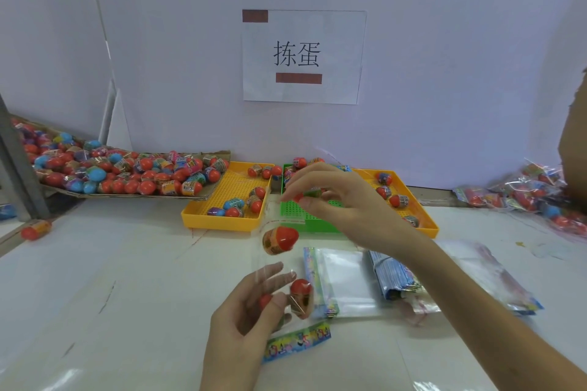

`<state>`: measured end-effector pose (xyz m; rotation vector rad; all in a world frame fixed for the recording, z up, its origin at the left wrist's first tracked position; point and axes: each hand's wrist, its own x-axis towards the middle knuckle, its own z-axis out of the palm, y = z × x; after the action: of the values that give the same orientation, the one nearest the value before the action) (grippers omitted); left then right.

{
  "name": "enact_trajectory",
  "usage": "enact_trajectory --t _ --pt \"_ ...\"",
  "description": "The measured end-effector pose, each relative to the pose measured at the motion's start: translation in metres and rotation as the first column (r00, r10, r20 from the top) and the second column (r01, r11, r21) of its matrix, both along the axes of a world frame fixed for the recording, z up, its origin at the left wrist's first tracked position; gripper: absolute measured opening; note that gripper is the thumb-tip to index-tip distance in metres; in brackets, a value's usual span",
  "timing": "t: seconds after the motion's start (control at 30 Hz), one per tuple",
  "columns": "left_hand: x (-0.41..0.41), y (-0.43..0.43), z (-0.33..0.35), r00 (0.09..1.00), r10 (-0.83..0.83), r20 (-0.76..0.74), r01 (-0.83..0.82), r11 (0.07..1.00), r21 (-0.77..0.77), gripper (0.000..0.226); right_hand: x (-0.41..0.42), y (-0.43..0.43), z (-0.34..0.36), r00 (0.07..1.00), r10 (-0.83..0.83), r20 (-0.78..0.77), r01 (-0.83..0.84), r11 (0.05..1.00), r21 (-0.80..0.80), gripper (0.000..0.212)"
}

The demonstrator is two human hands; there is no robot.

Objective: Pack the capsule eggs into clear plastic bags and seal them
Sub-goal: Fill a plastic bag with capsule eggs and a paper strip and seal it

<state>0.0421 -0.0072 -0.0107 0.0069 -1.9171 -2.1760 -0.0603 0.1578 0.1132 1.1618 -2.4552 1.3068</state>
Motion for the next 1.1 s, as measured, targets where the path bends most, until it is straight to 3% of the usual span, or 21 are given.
enact_trajectory --t 0.1,0.33,0.47,0.57,0.67,0.9,1.1 --pt "0.0 0.0 -0.001 1.0 0.017 -0.001 -0.017 0.999 0.032 0.034 0.007 0.002 0.004 0.999 0.017 -0.041 -0.016 1.0 0.027 0.013" --pt "0.0 0.0 -0.001 1.0 0.003 -0.013 -0.002 0.999 0.052 0.031 0.019 0.002 0.0 0.993 0.089 -0.08 -0.066 0.966 0.249 0.028" --pt "-0.003 -0.001 -0.003 1.0 0.031 0.004 -0.031 0.996 0.082 0.03 0.018 0.0 -0.004 0.985 0.007 -0.17 0.021 0.986 0.165 0.02" --pt "-0.004 -0.001 -0.005 0.999 0.035 0.009 -0.036 0.995 0.089 0.03 0.019 -0.001 -0.004 0.973 -0.049 -0.226 0.067 0.995 0.074 0.035" --pt "-0.004 -0.002 -0.008 0.999 0.036 0.0 -0.036 0.996 0.083 0.032 0.02 -0.002 -0.005 0.982 -0.064 -0.175 0.073 0.996 0.046 0.041" --pt "-0.005 -0.003 -0.009 1.0 0.02 -0.024 -0.02 1.0 0.02 0.042 0.016 -0.009 -0.013 0.937 -0.115 -0.33 0.187 0.963 0.194 0.025" --pt "-0.003 -0.002 -0.01 0.997 0.065 -0.037 -0.065 0.998 -0.01 0.043 0.017 -0.007 -0.015 0.959 -0.057 -0.277 0.142 0.944 0.297 0.024"
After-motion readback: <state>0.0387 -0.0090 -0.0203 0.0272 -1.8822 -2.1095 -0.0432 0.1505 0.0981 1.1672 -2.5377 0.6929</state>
